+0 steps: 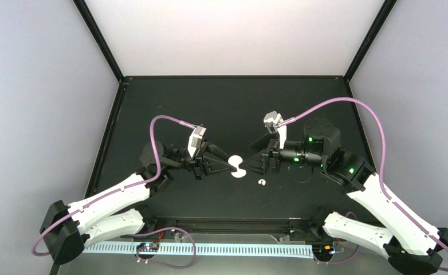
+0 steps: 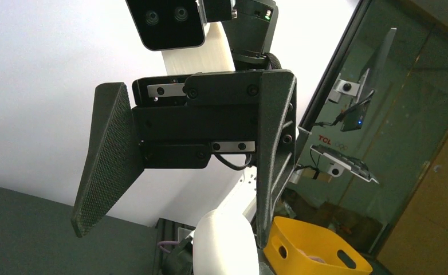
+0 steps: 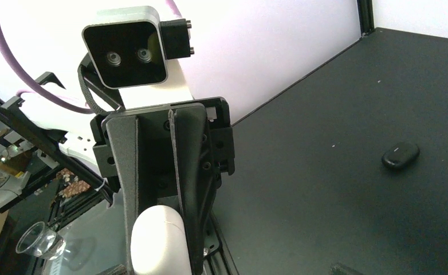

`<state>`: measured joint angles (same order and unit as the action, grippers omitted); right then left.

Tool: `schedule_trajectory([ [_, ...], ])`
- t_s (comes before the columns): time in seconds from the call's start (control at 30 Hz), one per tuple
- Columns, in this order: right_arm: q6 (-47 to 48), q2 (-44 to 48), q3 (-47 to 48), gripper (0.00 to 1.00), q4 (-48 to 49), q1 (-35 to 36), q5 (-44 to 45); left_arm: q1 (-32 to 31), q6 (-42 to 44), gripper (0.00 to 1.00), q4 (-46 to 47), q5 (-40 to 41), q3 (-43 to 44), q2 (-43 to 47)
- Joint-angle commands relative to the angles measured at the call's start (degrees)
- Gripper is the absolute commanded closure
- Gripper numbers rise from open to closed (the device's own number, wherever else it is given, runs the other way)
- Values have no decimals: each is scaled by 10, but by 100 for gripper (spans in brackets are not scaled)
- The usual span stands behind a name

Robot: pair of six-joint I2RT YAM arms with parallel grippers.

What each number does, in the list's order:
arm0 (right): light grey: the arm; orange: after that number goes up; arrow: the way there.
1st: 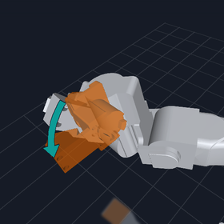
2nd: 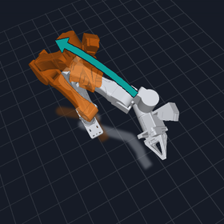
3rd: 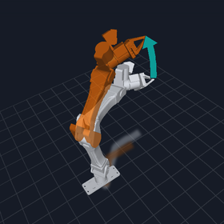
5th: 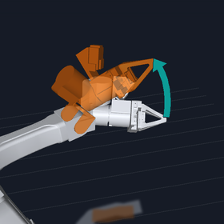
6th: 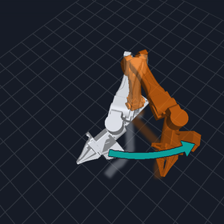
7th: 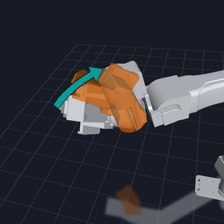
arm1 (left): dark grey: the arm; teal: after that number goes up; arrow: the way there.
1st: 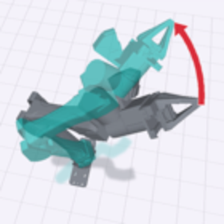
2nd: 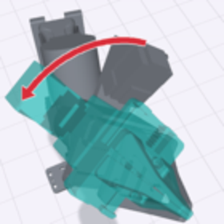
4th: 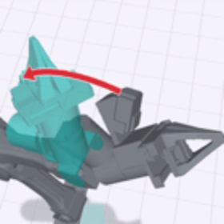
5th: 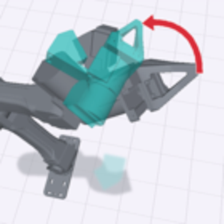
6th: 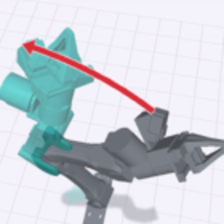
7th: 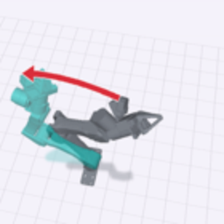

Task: Insert the wireless bluetooth earbuds into the charging case
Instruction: Open the charging case.

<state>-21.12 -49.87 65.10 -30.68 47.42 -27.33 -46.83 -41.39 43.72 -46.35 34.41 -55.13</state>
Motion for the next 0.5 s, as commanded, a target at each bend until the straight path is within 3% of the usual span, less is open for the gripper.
schedule_trajectory([
  [0.0,-3,-4,0,10,-5,6,14,5,-7,98,16,-9,22,0],
  [0.47,-21,0,-12,14,-41,7,117,5,-7,98,4,-12,21,19],
])
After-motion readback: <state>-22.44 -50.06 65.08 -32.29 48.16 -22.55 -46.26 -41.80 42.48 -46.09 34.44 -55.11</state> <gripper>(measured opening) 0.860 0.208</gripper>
